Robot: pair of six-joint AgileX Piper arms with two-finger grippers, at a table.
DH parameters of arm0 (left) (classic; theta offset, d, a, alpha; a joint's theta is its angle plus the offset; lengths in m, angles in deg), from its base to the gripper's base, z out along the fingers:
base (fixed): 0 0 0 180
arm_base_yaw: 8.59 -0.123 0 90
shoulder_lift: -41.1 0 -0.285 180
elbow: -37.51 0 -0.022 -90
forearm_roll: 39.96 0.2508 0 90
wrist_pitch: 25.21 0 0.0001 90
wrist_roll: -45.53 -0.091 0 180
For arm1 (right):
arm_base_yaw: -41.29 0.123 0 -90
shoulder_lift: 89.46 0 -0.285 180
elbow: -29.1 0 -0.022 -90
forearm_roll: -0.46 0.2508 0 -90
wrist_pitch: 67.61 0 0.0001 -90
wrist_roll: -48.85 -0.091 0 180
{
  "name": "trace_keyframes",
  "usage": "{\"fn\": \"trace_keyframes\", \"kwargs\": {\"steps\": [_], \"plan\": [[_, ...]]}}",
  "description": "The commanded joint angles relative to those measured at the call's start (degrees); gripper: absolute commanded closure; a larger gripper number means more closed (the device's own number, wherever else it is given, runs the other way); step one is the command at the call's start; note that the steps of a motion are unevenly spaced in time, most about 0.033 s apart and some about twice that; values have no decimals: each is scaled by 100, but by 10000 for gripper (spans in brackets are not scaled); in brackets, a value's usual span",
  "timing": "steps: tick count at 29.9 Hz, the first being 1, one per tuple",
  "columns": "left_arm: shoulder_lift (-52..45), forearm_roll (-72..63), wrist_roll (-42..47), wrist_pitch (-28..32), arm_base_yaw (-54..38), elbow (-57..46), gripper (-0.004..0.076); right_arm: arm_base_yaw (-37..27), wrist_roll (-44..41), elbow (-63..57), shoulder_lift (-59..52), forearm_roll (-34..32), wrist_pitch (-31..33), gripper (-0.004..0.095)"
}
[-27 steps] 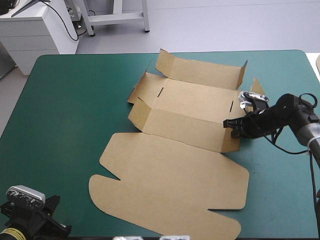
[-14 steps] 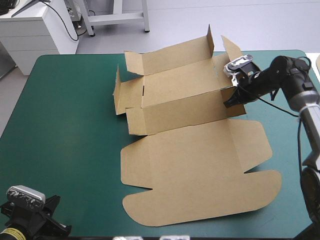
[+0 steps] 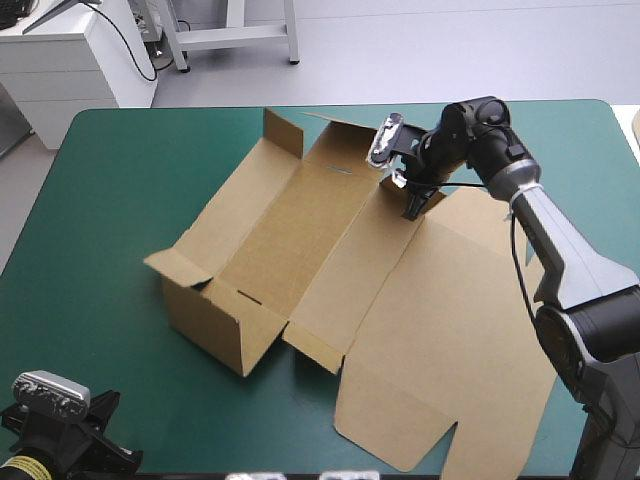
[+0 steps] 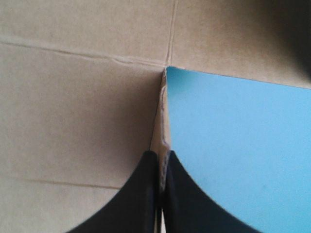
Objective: Fold the box
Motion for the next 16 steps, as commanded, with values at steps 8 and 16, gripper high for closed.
{"fn": "trace_keyframes", "kwargs": {"steps": [8, 16], "plan": [[103, 15, 45, 341, -25, 133, 731, 1221, 857, 250, -280, 45, -778, 927], [103, 15, 45, 341, -25, 133, 731, 1765, 937, 238, -230, 45, -742, 928]]}}
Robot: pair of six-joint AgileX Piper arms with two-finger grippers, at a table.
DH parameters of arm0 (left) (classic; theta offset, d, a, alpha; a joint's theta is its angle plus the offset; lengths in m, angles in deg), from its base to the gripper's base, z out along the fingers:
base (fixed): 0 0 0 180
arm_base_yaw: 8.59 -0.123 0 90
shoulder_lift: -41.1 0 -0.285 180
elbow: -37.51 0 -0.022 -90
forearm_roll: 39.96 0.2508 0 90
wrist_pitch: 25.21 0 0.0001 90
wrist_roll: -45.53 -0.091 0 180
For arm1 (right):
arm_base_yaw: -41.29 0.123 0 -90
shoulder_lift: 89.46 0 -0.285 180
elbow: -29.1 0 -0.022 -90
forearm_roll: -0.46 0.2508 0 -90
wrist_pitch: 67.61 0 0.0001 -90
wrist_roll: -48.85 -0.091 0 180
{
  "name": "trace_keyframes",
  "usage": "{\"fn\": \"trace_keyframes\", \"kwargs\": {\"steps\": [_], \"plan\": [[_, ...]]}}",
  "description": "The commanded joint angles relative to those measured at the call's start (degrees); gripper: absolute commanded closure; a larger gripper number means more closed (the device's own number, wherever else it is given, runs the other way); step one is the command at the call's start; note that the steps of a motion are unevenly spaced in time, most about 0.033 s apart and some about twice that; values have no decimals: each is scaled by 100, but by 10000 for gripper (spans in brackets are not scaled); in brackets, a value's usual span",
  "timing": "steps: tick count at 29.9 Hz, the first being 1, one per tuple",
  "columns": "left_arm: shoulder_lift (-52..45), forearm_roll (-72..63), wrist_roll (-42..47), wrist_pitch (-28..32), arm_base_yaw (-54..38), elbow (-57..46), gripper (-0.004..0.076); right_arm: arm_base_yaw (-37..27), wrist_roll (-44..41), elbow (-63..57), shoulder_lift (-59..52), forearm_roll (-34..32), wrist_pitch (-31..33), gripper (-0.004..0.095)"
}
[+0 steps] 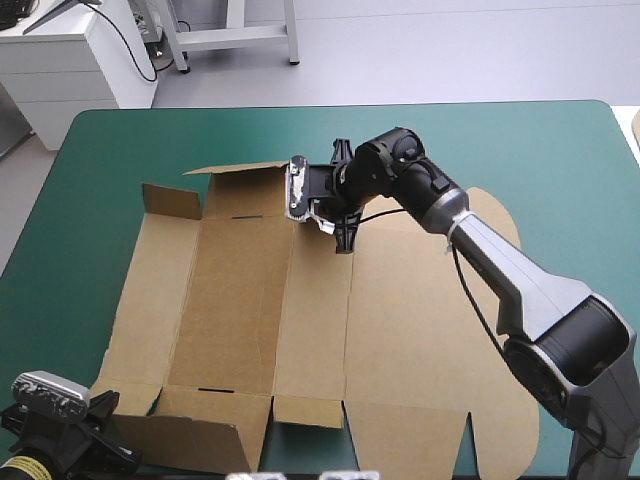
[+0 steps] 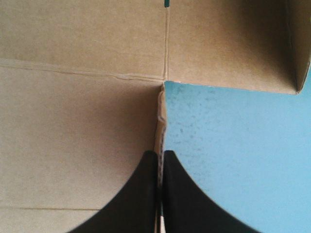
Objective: Fold the box
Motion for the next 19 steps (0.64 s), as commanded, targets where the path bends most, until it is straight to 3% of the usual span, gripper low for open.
{"fn": "trace_keyframes", "kwargs": {"steps": [1, 7, 15, 19], "plan": [[103, 15, 45, 341, 0, 133, 731, 107, 119, 175, -229, 25, -212, 928], [103, 15, 45, 341, 0, 133, 731, 117, -230, 154, -73, -77, -209, 897], [103, 54, 105, 336, 0, 133, 731, 105, -547, 177, -81, -173, -183, 595], [103, 53, 65, 336, 0, 133, 731, 105, -749, 177, -277, -779, 156, 655]]}}
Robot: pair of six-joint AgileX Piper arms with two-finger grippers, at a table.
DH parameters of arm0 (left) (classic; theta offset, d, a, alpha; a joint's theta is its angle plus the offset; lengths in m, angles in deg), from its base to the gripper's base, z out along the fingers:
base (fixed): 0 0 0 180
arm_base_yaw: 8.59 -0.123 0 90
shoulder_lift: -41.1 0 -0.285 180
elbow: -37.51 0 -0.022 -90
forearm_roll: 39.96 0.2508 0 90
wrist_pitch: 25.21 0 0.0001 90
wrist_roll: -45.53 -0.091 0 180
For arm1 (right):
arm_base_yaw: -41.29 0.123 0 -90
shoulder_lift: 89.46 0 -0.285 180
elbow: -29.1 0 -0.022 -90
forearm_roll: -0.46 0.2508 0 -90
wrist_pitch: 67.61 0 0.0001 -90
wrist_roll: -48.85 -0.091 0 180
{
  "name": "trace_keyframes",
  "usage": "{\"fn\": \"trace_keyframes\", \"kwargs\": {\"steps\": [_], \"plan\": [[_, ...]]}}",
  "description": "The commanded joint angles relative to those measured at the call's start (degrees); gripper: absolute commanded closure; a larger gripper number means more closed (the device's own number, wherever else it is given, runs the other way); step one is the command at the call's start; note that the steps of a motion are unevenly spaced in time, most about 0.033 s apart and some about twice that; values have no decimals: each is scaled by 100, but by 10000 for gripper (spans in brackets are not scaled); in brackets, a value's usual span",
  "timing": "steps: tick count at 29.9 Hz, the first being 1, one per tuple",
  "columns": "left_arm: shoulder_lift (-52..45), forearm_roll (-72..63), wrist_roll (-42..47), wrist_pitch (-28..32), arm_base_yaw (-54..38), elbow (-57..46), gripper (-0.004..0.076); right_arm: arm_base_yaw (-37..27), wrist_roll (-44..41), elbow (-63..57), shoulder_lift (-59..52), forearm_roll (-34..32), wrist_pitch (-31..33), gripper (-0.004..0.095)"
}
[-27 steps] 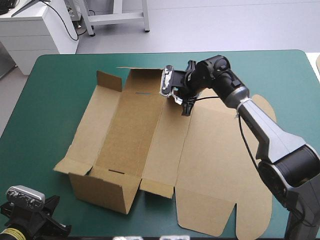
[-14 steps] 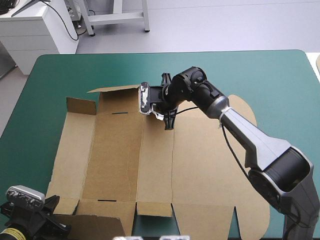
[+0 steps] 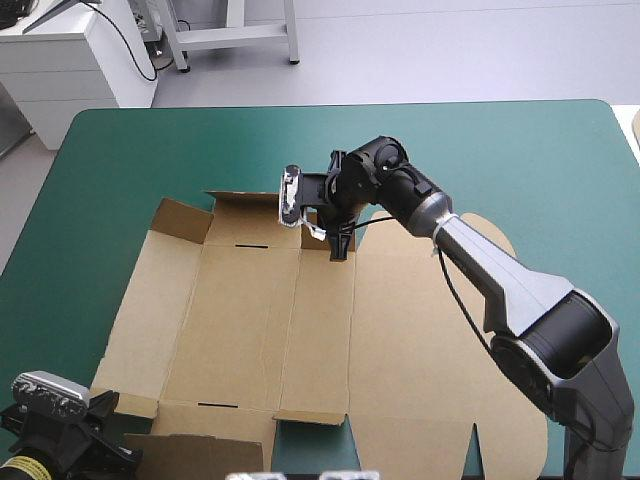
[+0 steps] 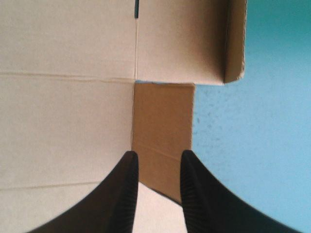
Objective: Fold the box
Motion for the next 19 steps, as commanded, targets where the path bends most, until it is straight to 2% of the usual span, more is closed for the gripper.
{"fn": "trace_keyframes", "kwargs": {"steps": [1, 5, 10, 14, 19], "plan": [[103, 53, 42, 336, 0, 133, 731, -15, -519, 177, -597, -712, 46, 693], [103, 53, 42, 336, 0, 133, 731, -225, -1509, 177, -949, -1526, 173, 916], [103, 53, 42, 336, 0, 133, 731, -899, -2705, 155, -1496, -1620, 502, 916], [103, 53, 42, 336, 0, 133, 731, -1459, -3179, 155, -2021, -1557, 964, 915], [103, 56, 53, 346, 0, 133, 731, -2335, -3558, -274, -2853, -789, 1041, 917]]}}
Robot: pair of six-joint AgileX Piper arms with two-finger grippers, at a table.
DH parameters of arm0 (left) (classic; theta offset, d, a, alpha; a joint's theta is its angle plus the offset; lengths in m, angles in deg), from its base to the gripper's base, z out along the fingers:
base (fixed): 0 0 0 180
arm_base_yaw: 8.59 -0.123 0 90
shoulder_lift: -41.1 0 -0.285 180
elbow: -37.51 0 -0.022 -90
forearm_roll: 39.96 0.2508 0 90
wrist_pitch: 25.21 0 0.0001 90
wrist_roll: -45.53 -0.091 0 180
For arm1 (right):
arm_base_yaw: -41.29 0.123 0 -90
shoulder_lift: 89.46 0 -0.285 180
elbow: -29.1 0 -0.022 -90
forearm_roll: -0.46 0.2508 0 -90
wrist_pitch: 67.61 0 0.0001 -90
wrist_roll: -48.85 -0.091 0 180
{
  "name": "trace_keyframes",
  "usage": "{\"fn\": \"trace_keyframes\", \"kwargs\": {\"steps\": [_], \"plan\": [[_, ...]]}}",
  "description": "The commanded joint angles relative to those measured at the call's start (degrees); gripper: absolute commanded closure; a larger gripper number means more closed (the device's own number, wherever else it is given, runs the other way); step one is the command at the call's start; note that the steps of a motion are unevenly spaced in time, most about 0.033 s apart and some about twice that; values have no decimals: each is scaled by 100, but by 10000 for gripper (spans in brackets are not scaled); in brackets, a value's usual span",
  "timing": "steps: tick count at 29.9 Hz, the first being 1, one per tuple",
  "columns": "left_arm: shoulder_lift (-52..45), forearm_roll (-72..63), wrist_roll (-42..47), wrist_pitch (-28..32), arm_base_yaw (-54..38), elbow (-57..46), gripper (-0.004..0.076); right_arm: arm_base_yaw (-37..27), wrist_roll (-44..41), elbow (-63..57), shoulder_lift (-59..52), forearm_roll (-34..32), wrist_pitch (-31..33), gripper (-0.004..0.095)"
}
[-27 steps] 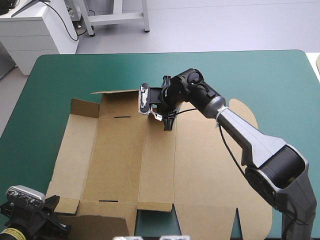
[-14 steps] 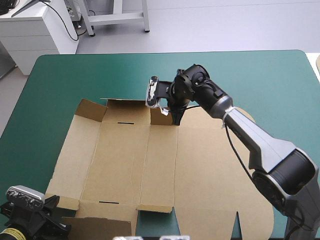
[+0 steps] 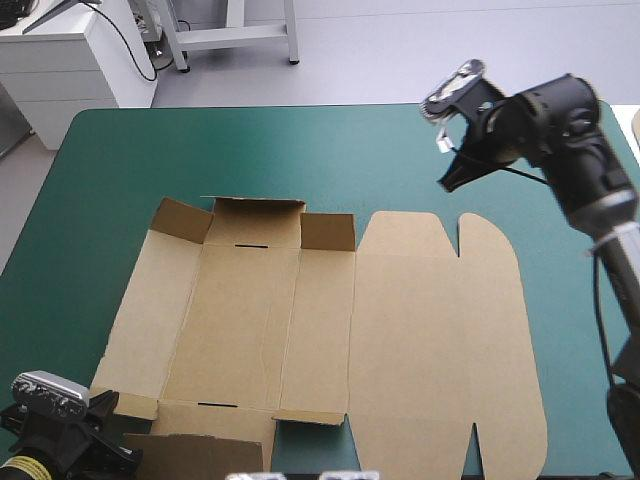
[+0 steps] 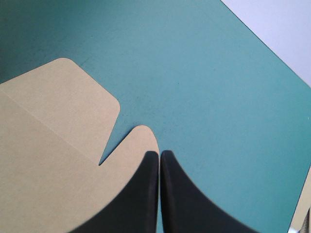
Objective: Fold the box
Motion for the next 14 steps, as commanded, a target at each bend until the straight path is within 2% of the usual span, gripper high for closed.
{"fn": "trace_keyframes", "kwargs": {"steps": [1, 7, 11, 14], "plan": [[103, 51, 52, 346, 0, 133, 731, -562, -266, -296, -837, 465, -49, 918], [103, 51, 52, 346, 0, 133, 731, -1308, -491, -2109, -2193, 729, -372, 918], [103, 67, 52, 346, 0, 133, 731, -1560, -1106, -3639, -3207, 770, -1099, 924], [103, 122, 174, 346, 0, 133, 731, -1599, -1551, -4682, -3958, 772, -1362, 924]]}}
